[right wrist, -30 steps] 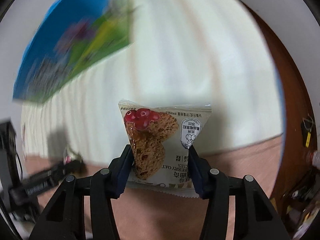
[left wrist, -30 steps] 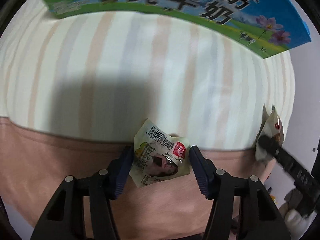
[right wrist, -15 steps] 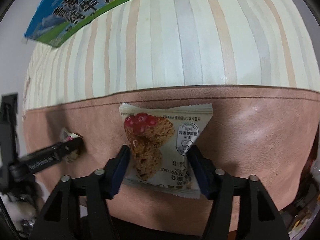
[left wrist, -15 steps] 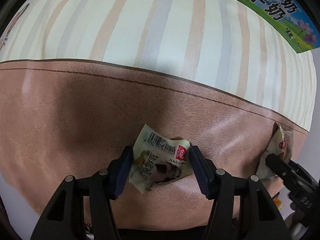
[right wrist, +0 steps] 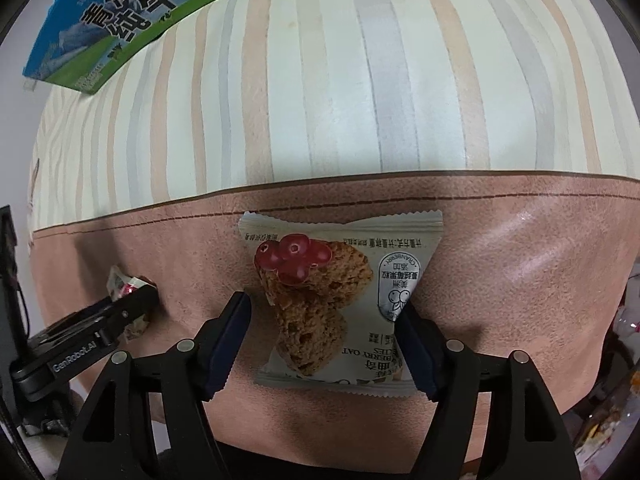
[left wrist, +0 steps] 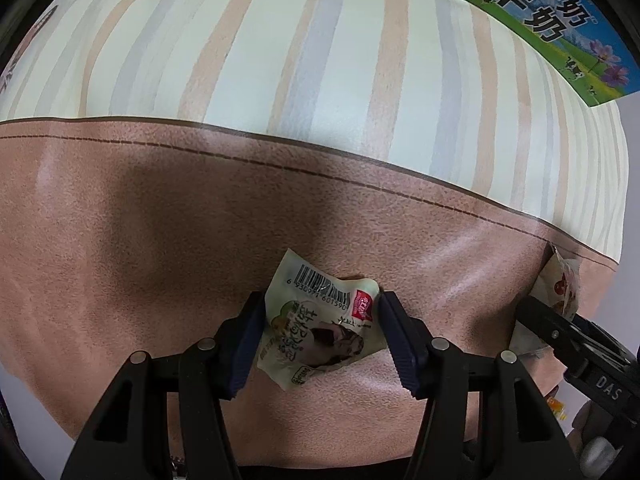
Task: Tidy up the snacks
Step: 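Lift both held packets off the bed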
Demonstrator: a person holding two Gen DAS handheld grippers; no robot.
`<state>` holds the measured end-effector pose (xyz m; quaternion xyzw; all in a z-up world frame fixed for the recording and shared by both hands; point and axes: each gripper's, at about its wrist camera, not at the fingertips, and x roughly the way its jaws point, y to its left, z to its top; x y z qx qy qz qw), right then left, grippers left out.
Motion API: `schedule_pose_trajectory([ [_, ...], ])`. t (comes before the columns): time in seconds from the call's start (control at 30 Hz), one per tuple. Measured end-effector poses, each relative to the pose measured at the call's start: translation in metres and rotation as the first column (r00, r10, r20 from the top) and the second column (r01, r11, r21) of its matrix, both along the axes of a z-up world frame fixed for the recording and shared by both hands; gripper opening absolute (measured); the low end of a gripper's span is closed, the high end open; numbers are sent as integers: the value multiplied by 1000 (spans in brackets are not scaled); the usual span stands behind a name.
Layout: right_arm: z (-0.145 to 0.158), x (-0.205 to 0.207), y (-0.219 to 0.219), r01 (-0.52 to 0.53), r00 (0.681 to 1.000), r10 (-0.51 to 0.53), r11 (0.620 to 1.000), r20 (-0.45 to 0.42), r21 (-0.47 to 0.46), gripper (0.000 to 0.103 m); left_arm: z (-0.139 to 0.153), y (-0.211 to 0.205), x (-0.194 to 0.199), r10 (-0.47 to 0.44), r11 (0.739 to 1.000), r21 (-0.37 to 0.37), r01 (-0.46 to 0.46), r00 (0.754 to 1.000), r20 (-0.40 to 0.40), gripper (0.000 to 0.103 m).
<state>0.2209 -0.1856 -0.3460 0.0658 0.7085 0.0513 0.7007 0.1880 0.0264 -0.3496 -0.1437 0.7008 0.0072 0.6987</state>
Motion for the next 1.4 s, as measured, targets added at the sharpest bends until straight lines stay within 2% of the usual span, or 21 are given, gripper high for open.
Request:
schedule_pose_trajectory([
  [0.07,3,-1,3,1,1000,0,1000,19,-18,54,7,-3,3,3,1000,-4,-3,1000,7,53],
  [0.37,23,-8,4,48,997,-52,996,55,71,53,31,-2,7,-18,999,-31,19,999,39,50],
  [0.47,28,-8,10,28,998,-32,997,58,73,53,37,-5,12,-45,998,-41,48,997,58,51],
  [0.5,26,-7,10,15,999,-19,998,50,66,53,32,-7,14,-68,996,-56,70,997,39,53],
  [0.57,17,-6,13,4,1000,-4,998,2,56,54,17,-8,17,-86,992,-91,83,996,-21,56],
  [0.63,14,-4,15,1,1000,0,998,-16,58,57,8,-3,18,-83,989,-123,78,996,-35,58],
  [0.7,15,-3,14,11,1000,-10,998,-17,65,66,5,3,20,-67,986,-153,60,997,-41,59],
  [0.73,16,-2,14,12,1000,-10,998,-21,67,74,5,5,21,-65,986,-158,57,997,-44,59],
  [0.97,6,-1,19,-5,1000,6,999,-26,37,75,10,-1,22,-93,990,-110,88,995,-42,55],
  [1.0,5,0,23,-10,1000,11,999,-19,32,74,12,-2,21,-93,991,-96,89,995,-39,53],
  [1.03,2,0,35,-16,1000,16,1000,-12,21,66,14,-3,19,-92,992,-89,89,995,-36,52],
  [1.07,1,0,38,-28,1000,28,1000,3,-3,54,15,-3,19,-92,993,-82,89,995,-33,50],
  [1.2,4,-3,41,-30,999,29,1000,26,9,53,22,-1,17,-66,994,-89,63,997,-28,49],
  [1.27,8,-5,40,-31,999,31,999,26,16,53,25,0,19,-70,992,-108,68,997,-16,53],
  [1.3,8,-4,40,-32,999,31,999,18,23,54,24,6,20,-67,990,-129,64,998,-16,59],
  [1.33,8,-4,38,-30,999,30,999,12,27,55,18,15,21,-60,984,-168,54,998,-29,66],
  [1.4,6,-1,34,-20,1000,20,999,-1,42,56,12,22,19,-53,973,-228,39,997,-55,70],
])
